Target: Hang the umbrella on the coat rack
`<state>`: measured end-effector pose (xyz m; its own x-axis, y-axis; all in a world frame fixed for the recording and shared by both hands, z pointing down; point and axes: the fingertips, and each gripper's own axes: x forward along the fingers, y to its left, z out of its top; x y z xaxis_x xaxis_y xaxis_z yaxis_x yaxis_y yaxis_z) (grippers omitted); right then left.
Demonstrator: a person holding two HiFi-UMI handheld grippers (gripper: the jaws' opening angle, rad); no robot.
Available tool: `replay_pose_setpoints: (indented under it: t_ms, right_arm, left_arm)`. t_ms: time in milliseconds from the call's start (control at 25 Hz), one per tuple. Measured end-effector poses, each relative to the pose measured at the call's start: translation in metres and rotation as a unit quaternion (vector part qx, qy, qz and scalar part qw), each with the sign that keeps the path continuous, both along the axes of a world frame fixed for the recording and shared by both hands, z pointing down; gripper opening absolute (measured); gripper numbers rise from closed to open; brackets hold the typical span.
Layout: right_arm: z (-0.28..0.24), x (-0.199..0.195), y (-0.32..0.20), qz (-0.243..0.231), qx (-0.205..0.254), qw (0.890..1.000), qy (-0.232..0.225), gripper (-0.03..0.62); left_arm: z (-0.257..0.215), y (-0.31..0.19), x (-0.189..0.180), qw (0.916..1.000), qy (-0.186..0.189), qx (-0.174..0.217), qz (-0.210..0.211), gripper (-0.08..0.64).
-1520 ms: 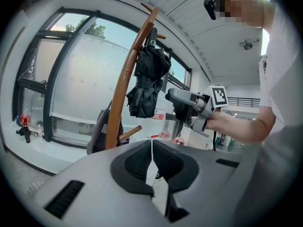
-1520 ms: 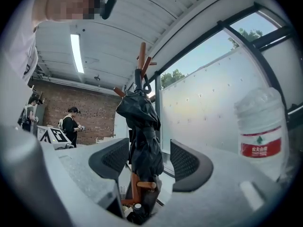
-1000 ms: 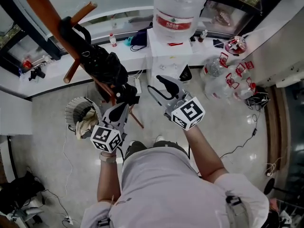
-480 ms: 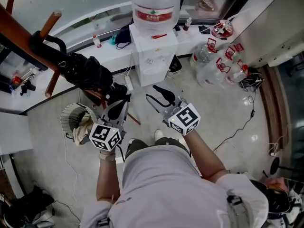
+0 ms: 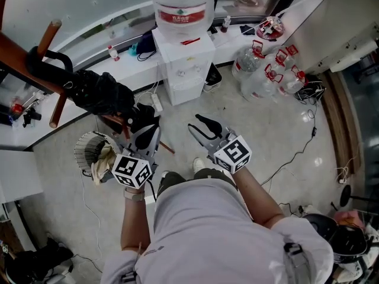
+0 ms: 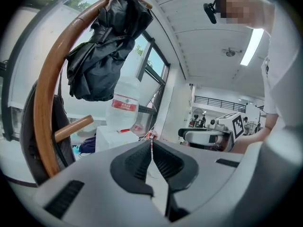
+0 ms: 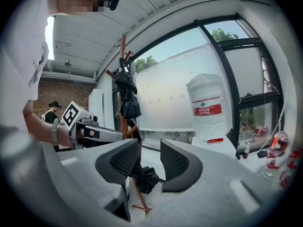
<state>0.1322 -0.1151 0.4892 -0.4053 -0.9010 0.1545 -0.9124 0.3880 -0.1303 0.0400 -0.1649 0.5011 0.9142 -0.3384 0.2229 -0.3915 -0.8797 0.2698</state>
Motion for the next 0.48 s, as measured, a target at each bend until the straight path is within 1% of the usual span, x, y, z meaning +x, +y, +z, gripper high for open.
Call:
replay_pose_setpoints:
  t_ms: [160, 480]
  right_arm:
    - [0.002, 0.005, 0.007, 0.011, -0.003, 1.0, -0.014, 0.152]
    - [0.002, 0.001, 0.01, 0.005, -0.003, 1.0, -0.014, 0.152]
  left_arm:
    - [0.001, 0.005, 0.003, 1.0, 0.0, 0.0, 0.007, 0.003]
    - [0.0, 0.013, 0.003, 0.9999, 0.004, -0.002, 0.009, 0.003]
